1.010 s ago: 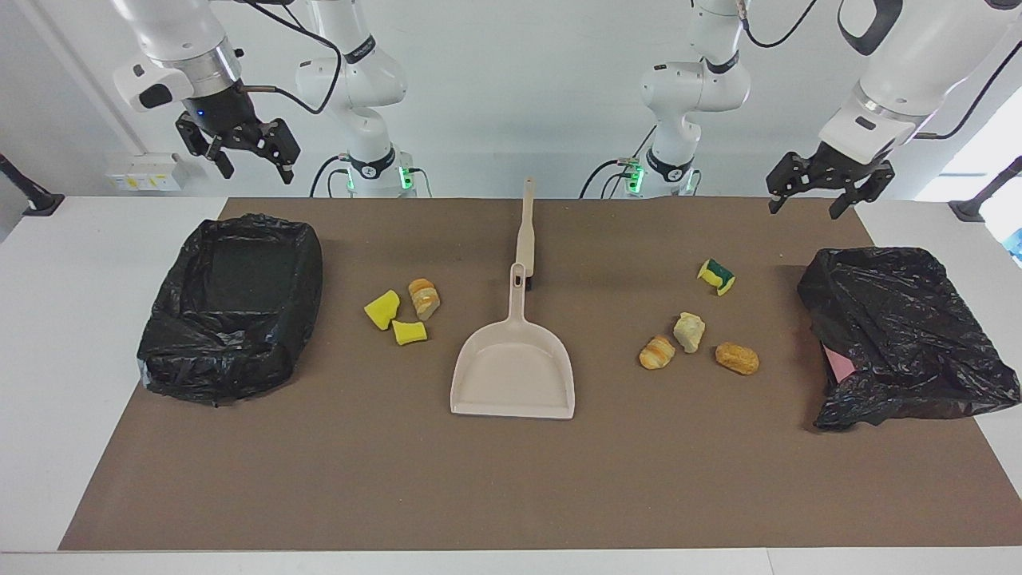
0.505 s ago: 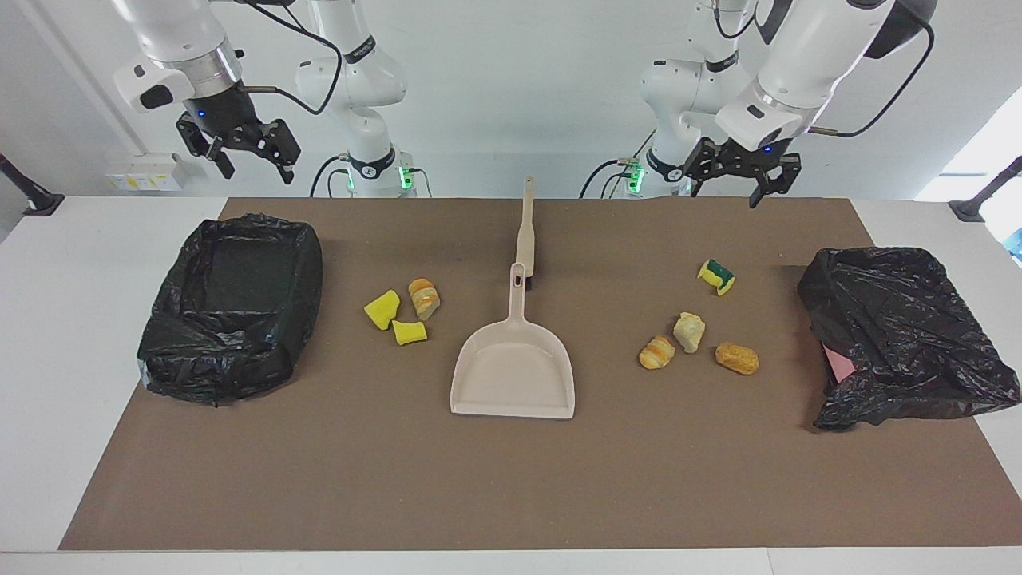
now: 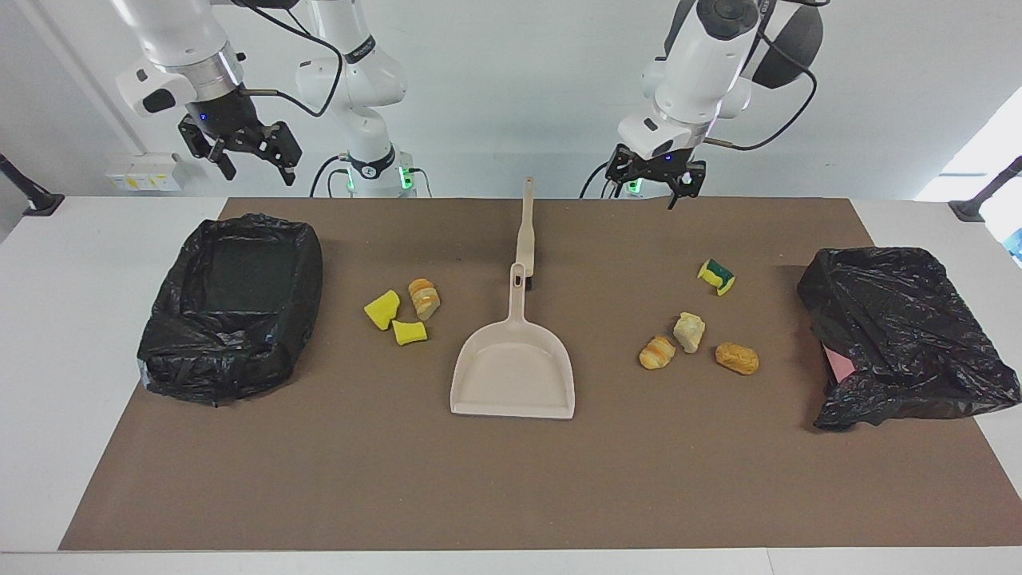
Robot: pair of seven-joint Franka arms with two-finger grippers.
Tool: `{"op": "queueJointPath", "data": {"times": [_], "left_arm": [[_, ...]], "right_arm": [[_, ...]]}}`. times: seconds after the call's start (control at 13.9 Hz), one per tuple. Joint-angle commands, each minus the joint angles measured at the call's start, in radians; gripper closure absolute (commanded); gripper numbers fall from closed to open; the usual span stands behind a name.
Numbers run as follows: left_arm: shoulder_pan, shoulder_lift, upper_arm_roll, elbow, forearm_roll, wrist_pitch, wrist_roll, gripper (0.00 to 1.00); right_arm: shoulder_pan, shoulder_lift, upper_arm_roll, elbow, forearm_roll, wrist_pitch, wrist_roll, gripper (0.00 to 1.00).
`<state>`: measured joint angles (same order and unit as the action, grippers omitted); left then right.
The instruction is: Sweep and dump trash in bin
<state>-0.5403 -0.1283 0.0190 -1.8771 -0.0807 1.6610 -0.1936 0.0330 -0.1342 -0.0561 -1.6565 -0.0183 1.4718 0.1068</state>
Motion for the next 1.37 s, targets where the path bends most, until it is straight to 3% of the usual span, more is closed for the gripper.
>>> {"op": "queueJointPath", "data": {"times": [0.0, 0.36, 0.58, 1.3], "left_arm": [[-0.07, -0.045, 0.018, -0.106, -0.007, 0.074, -0.033, 0.0], [-0.203, -0.033, 0.019, -0.235, -0.008, 0.238, -0.157, 0.0], [-0.302, 0.024, 0.019, -0.295, -0.008, 0.334, -0.248, 0.0], [-0.503, 0.047, 0.018, -0.481, -0.021, 0.582, -0.366, 0.0]], "right_arm": [[-0.01, -0.035, 0.004, -0.045, 0.018, 0.019, -0.022, 0.0], [-0.01, -0.035, 0.004, -0.045, 0.018, 0.018, -0.024, 0.0], [-0.01, -0.035, 0.004, -0.045, 0.018, 0.018, -0.024, 0.0], [-0.013, -0.039, 0.004, -0.052, 0.018, 0.015, -0.036, 0.0]]}}
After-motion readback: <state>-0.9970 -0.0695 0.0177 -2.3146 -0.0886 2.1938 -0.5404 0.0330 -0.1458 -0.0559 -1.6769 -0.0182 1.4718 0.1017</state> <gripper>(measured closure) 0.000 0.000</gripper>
